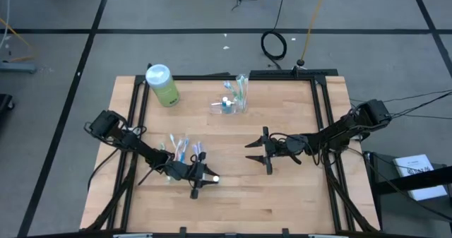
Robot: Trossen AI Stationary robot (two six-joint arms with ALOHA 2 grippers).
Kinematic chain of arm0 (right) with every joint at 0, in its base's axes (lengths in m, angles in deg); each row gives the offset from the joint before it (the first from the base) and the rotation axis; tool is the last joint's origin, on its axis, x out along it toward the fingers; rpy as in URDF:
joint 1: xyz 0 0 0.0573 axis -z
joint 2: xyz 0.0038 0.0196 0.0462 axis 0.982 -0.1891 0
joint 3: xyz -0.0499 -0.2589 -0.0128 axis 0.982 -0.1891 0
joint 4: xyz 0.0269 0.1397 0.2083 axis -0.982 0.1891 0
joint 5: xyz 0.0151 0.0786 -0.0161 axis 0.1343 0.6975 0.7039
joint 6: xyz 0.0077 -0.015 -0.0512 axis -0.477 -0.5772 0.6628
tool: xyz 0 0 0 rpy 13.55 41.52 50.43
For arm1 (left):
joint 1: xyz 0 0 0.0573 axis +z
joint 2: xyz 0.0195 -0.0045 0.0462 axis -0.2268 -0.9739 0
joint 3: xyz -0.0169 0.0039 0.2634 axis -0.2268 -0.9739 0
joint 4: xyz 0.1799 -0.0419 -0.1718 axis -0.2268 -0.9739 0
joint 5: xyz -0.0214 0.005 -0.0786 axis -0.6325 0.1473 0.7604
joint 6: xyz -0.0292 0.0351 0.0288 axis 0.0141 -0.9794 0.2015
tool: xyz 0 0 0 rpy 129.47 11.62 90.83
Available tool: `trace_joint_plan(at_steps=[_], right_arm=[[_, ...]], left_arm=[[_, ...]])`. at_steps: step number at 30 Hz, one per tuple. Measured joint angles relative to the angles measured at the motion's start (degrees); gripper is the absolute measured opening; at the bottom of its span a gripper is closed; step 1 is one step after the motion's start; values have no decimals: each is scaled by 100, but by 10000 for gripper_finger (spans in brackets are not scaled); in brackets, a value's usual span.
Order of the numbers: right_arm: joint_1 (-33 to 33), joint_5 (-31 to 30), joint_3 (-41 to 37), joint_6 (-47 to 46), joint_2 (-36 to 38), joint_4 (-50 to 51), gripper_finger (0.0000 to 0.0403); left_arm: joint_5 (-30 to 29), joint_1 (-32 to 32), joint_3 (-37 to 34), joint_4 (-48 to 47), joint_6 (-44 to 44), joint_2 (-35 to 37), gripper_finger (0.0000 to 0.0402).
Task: Pick & Place toothbrushing station
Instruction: Put the blue mouthwash into the transparent organizer
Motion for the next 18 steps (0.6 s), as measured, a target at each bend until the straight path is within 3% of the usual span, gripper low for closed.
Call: trace_joint_plan(at_steps=[3, 10, 15, 18], right_arm=[[0, 0, 1, 0, 0, 2, 183], [0, 0, 2, 0, 0, 2, 183], [0, 1, 2, 0, 0, -1, 183], [0, 2, 2, 0, 0, -11, 183]], left_arm=[[152, 0, 0, 15, -75, 0, 81], [150, -2, 0, 170, -116, 7, 88], [-256, -2, -2, 236, -596, 453, 100], [-899, -2, -2, 215, -1005, 940, 90]])
